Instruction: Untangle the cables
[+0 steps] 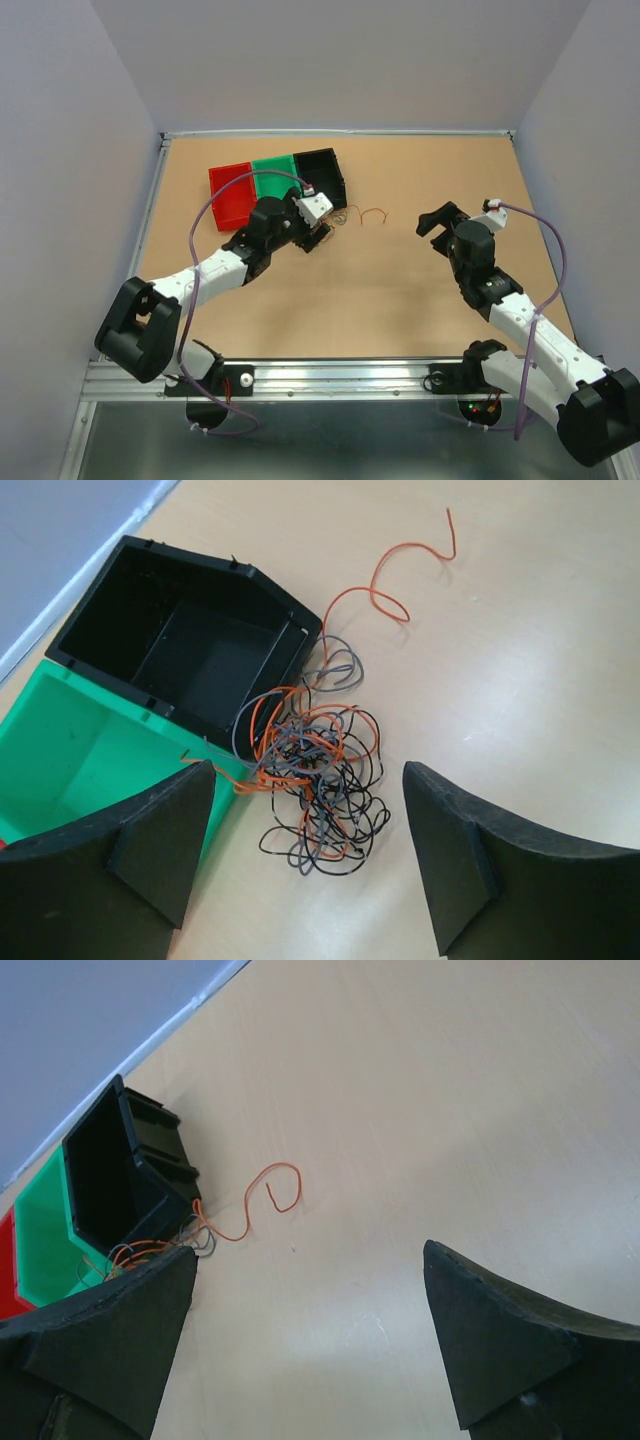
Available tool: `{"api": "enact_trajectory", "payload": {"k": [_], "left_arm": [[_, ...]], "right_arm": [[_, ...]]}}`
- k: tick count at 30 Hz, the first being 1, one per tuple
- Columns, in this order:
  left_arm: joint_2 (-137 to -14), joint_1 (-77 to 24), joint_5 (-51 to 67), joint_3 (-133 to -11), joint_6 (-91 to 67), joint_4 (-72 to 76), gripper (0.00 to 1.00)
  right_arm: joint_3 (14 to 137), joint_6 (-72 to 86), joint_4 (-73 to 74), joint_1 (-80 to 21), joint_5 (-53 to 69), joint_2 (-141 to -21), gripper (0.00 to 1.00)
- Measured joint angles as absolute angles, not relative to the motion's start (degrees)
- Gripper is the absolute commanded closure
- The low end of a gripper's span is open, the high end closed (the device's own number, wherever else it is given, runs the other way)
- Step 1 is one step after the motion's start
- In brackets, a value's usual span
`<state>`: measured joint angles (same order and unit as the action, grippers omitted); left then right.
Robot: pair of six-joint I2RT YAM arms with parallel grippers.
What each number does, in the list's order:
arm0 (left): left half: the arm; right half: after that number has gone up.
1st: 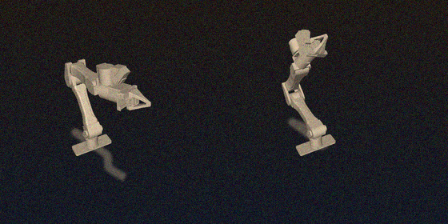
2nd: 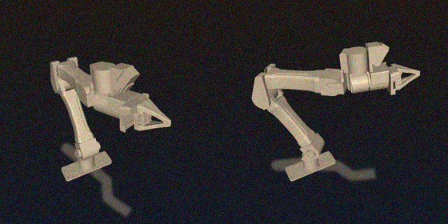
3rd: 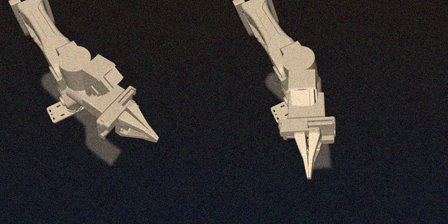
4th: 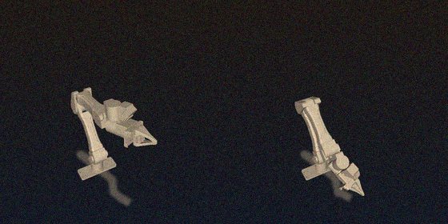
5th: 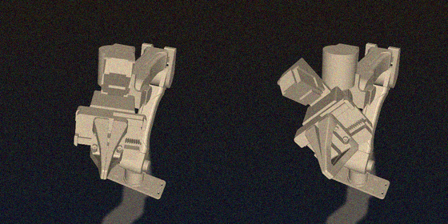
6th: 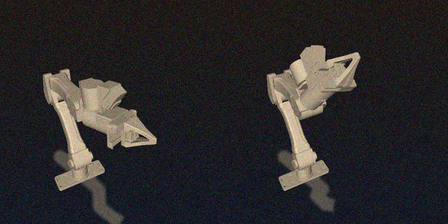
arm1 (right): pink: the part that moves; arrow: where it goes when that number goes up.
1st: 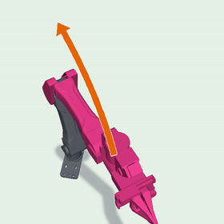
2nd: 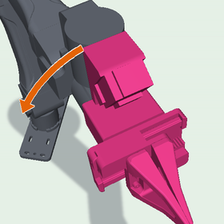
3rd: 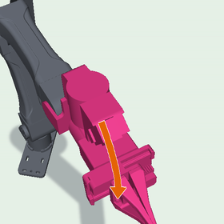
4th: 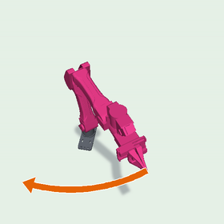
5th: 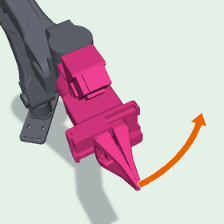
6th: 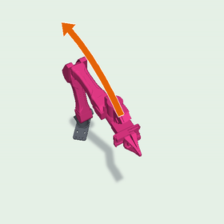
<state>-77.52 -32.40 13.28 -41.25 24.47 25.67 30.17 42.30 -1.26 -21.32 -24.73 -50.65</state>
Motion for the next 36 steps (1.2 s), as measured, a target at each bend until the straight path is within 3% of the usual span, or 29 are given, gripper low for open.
{"api": "enact_trajectory", "payload": {"k": [7,9,10,11,14,20,23,29,36], "left_arm": [[-90.26,-34.83,6.28,-52.84,26.74,17.02,0.24],[-96.4,-34.94,2.5,-57.01,26.55,15.31,0.4],[-98.91,-34.89,1.17,-58.3,26.37,14.74,0.64],[-101.14,-34.85,0.32,-59.48,26.46,13.78,0.75],[-107.59,-34.3,-1.96,-62.65,26.0,9.96,1.0],[-106.67,-32.62,-1.83,-62.92,24.97,9.04,1.0],[-99.74,-31.33,2.68,-57.82,24.77,9.54,1.0],[-81.17,-29.54,26.46,-52.84,28.73,7.88,1.0],[-79.35,-31.9,41.28,-52.84,34.59,3.05,0.99]], "right_arm": [[30.17,41.82,-1.26,-21.32,-24.18,-50.54,0.0],[30.17,41.8,-1.26,-21.32,-23.99,-50.5,0.0],[30.17,41.8,-1.26,-21.32,-23.88,-50.48,0.0],[30.17,41.8,-1.26,-21.32,-23.77,-50.48,0.0],[30.17,41.8,-1.28,-21.32,-23.57,-50.48,0.0],[30.17,41.8,-1.26,-21.32,-23.49,-50.48,0.0],[30.17,41.52,-1.34,-21.32,-22.02,-50.65,0.0],[30.17,34.48,-11.86,-21.41,2.7,-59.18,0.07],[30.17,26.76,-20.27,-32.25,15.05,-66.83,0.12]]}}
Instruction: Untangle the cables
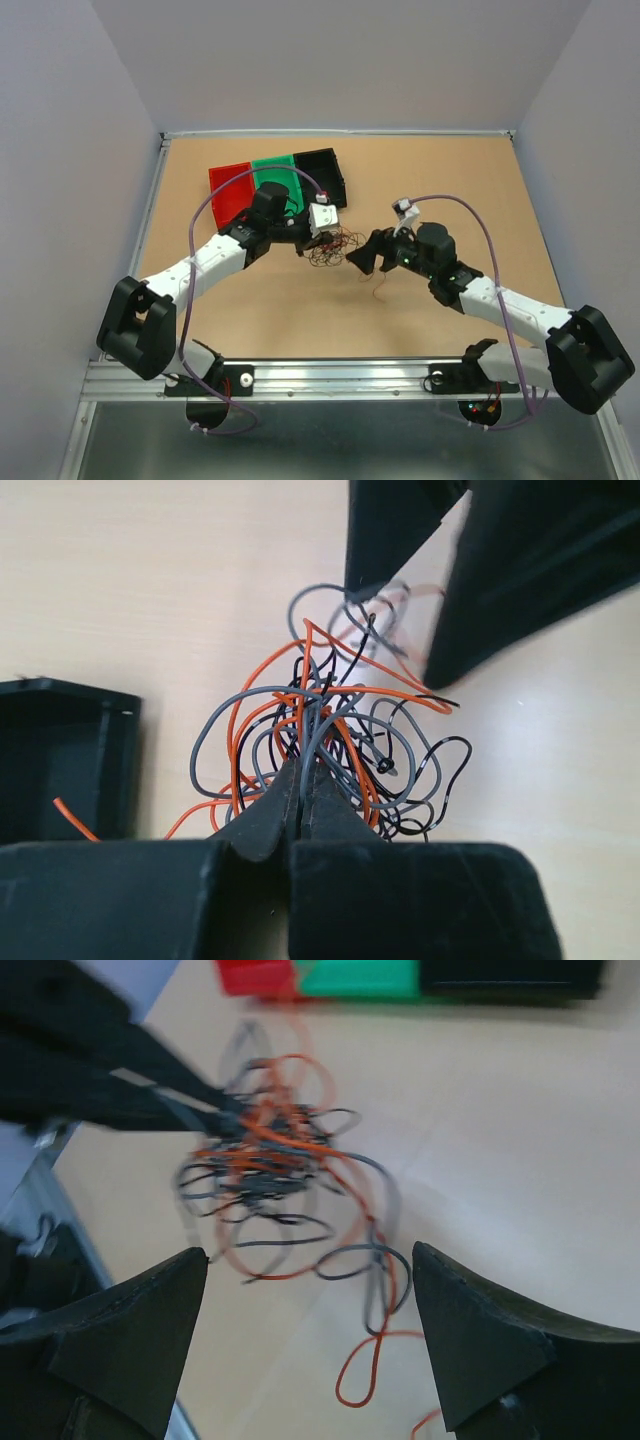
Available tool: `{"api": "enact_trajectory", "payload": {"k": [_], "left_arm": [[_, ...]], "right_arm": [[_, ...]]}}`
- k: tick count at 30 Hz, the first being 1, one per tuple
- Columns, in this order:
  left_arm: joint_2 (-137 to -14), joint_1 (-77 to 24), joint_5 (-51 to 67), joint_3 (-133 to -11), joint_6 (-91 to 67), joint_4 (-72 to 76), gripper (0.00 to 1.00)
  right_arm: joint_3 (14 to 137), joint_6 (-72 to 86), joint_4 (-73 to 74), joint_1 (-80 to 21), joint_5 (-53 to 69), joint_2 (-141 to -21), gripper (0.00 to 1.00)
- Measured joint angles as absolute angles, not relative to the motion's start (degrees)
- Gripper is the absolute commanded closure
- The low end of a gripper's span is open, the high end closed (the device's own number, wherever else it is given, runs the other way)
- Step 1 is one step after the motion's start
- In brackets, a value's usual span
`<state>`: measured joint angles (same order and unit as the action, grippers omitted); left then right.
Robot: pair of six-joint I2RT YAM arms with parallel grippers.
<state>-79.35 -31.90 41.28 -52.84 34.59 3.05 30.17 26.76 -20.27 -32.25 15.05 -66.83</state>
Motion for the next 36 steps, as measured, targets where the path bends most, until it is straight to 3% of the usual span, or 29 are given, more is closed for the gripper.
{"api": "enact_trajectory", "payload": {"k": [11,16,23,33,35,36], "left_arm": [[-82.76,-33.06,45.65,-52.86,39.44,-4.67,0.99],[-82.74,-32.75,44.45,-52.86,38.17,-3.81,1.0],[-81.73,-26.89,45.3,-52.86,34.0,0.21,1.0],[-78.28,-24.91,47.83,-52.6,31.38,3.44,1.0],[-77.6,-24.12,48.51,-52.07,30.89,4.16,1.0],[-77.36,-23.79,48.86,-51.96,30.68,4.16,1.0]], "right_arm": [[30.17,20.03,-27.46,-39.16,15.9,-68.45,0.16],[30.17,19.75,-26.39,-39.48,8.99,-69.01,0.05],[30.22,20.71,-25.02,-39.46,1.17,-69.08,0.02],[32.86,21.34,-23.97,-39.48,1.06,-78.02,0.24],[32.86,21.43,-23.94,-39.46,1.04,-78.52,0.37],[32.86,21.69,-23.99,-39.46,1.02,-78.85,0.62]]}}
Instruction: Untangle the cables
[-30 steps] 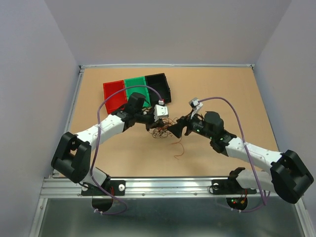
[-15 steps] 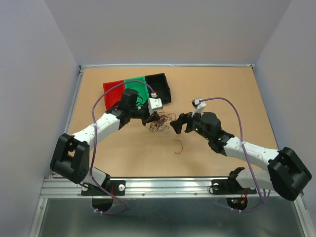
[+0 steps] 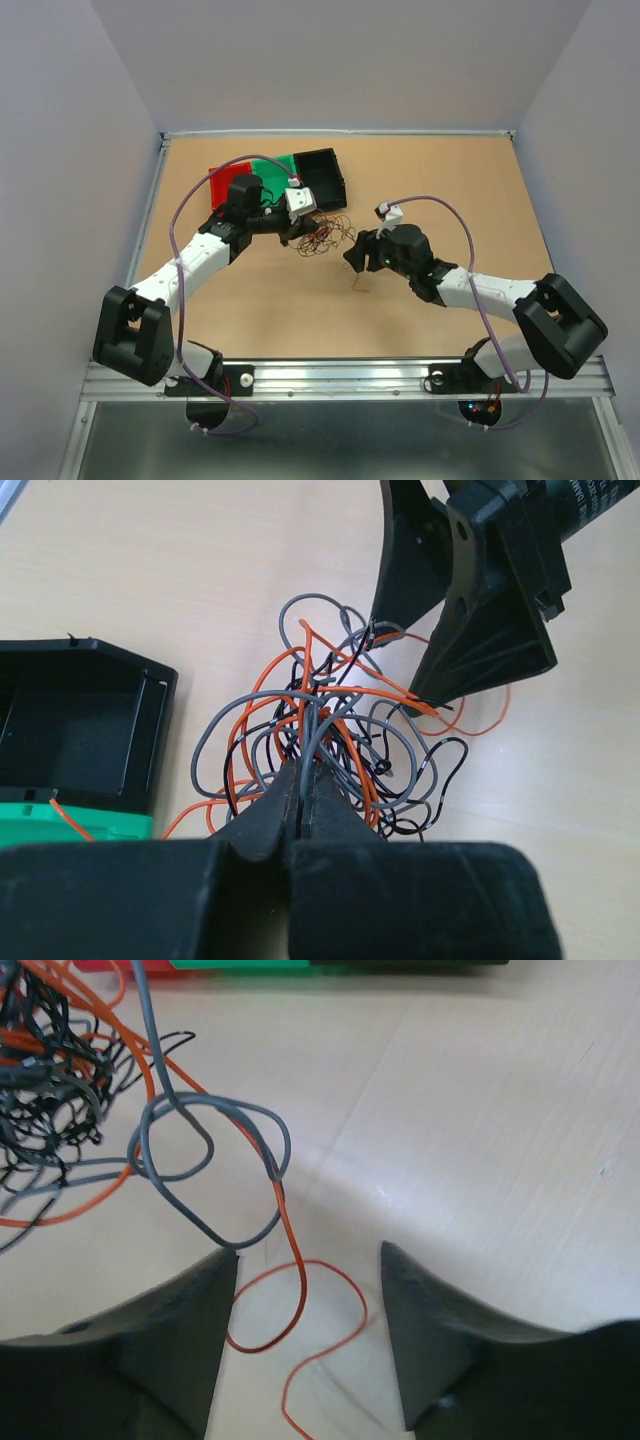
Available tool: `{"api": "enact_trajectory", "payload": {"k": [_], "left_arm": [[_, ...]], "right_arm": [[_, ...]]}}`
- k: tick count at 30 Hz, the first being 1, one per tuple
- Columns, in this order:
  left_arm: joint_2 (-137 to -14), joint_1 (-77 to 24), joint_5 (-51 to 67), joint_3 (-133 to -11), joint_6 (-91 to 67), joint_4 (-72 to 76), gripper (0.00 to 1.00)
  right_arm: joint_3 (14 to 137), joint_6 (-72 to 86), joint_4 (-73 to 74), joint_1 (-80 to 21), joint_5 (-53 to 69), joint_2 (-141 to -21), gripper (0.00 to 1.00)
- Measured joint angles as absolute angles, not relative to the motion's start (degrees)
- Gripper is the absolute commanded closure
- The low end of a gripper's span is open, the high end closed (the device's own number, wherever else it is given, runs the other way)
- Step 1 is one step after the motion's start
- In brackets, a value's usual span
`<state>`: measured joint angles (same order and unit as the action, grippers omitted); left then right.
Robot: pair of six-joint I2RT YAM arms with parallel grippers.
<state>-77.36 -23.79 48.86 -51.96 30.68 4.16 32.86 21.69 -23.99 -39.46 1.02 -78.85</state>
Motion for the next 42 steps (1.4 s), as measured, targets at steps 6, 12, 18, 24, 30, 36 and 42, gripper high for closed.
{"api": "enact_trajectory", "payload": {"k": [6,12,18,24,30,36,42], "left_arm": [[-76.88,-23.31,48.84,-51.68,29.19,5.56,1.0],[-76.77,-16.67,39.38,-49.95,18.5,14.0,1.0],[-79.18,-3.05,35.48,-50.11,7.18,20.47,1.0],[-81.71,-2.66,38.79,-50.22,4.69,21.43,1.0],[-81.06,-12.73,39.88,-50.22,11.55,19.7,0.97],[-81.62,-29.82,36.18,-50.28,23.75,12.53,0.4],[-85.38,-34.3,28.38,-50.35,28.23,9.34,0.2]], "right_arm": [[32.97,22.83,-23.97,-39.48,-2.22,-79.11,0.99],[32.25,27.9,-18.17,-37.04,-15.4,-70.11,1.0],[24.86,36.53,-14.37,-21.3,-25.23,-42.72,0.99],[22.96,38.46,-11.64,-19.57,-33.85,-25.12,0.99],[22.55,38.11,-8.01,-19.57,-36.21,-20.86,1.0],[22.55,36.47,-7.68,-19.57,-34.72,-17.69,0.99],[22.55,32.27,-12.34,-19.57,-19.09,-22.61,0.99]]}}
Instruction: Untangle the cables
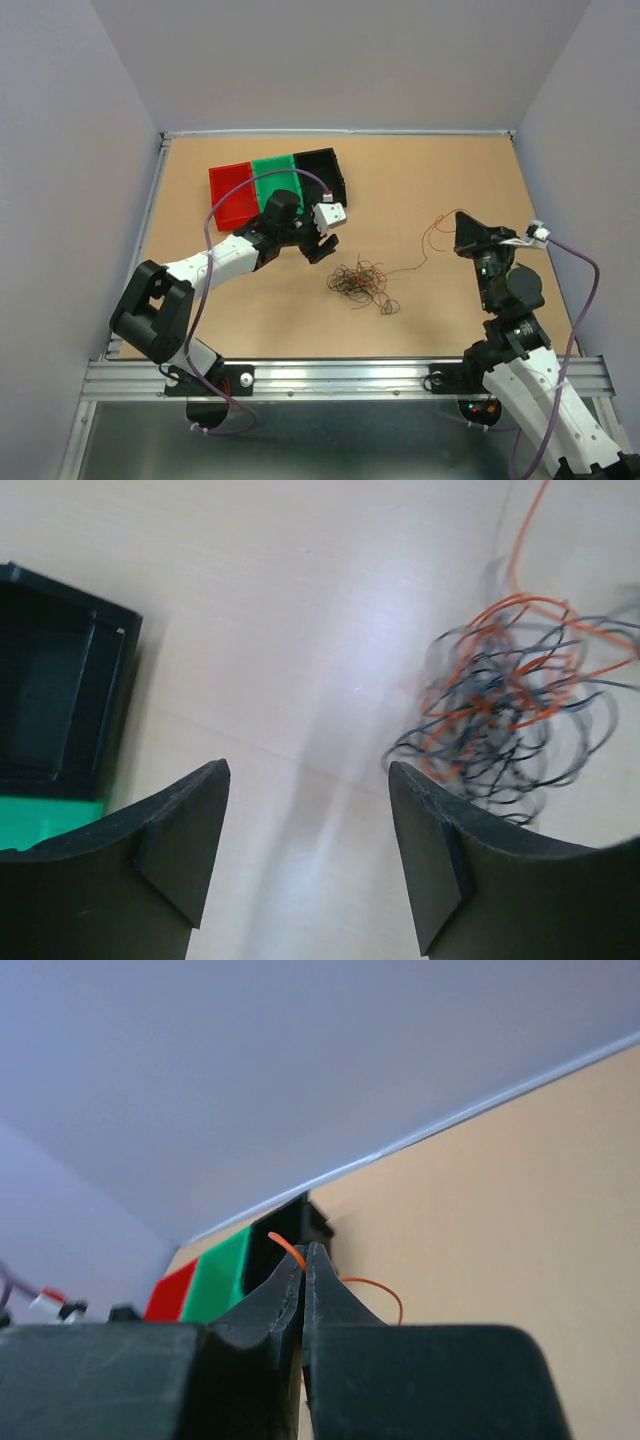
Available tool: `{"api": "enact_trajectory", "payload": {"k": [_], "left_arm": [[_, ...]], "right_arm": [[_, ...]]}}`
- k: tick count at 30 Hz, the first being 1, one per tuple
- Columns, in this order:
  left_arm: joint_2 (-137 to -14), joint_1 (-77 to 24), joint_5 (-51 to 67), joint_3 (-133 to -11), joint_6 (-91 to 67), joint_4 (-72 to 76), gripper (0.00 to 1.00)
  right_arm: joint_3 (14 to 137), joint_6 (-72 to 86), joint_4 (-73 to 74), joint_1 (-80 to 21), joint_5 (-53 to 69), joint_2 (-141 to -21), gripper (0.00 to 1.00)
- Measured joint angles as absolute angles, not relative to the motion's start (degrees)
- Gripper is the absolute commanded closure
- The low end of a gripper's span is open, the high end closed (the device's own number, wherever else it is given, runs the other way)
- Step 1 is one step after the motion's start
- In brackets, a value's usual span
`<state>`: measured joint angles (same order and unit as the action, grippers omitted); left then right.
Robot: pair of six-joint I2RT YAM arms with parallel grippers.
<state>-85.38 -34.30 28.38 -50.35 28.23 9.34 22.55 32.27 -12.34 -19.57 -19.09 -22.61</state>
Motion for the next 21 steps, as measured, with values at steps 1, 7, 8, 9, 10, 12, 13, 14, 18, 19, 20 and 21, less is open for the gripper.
{"api": "enact_trajectory", "payload": {"k": [1,7,8,9,10,12,13,14,18,19,20,21], "left_arm": [[-85.36,-34.24,27.73,-50.35,28.25,9.17,0.2],[-82.35,-33.87,28.45,-52.58,27.59,7.49,0.09],[-82.32,-34.2,28.99,-54.13,27.38,6.9,0.09],[-82.41,-35.27,29.61,-56.66,27.16,6.42,0.09],[-82.54,-36.01,30.0,-58.22,27.16,5.96,0.09],[-83.5,-38.87,30.55,-63.31,27.22,4.62,0.09],[-84.58,-41.08,31.11,-66.35,27.29,4.45,0.09],[-85.58,-42.52,31.48,-68.9,27.42,4.16,0.09],[-89.84,-47.22,33.71,-74.85,27.62,4.03,0.09],[-90.85,-48.14,34.24,-75.31,27.62,4.03,0.09],[-91.94,-49.01,34.7,-75.37,27.59,4.01,0.09],[-93.12,-49.63,35.31,-75.37,27.53,4.05,0.09]], "right_arm": [[22.55,31.83,-13.43,-19.57,-16.27,-23.4,1.0],[22.9,30.85,-18.52,-19.57,0.1,-30.06,0.99],[23.27,30.87,-18.59,-19.57,1.78,-31.07,0.99],[24.05,30.89,-18.59,-19.57,3.57,-32.1,0.99],[24.75,30.98,-18.55,-19.57,4.84,-32.86,0.99],[26.87,31.33,-18.46,-19.57,6.98,-34.57,0.99],[28.32,31.64,-18.46,-19.57,7.88,-35.07,0.99],[29.43,31.77,-18.46,-19.57,8.19,-35.27,0.99],[34.85,31.97,-17.91,-19.57,7.7,-35.33,0.99],[36.64,31.97,-17.56,-19.57,7.27,-35.4,0.99],[37.85,31.94,-17.45,-19.57,7.01,-35.68,0.99],[39.29,31.94,-17.45,-19.57,6.44,-36.12,0.99]]}}
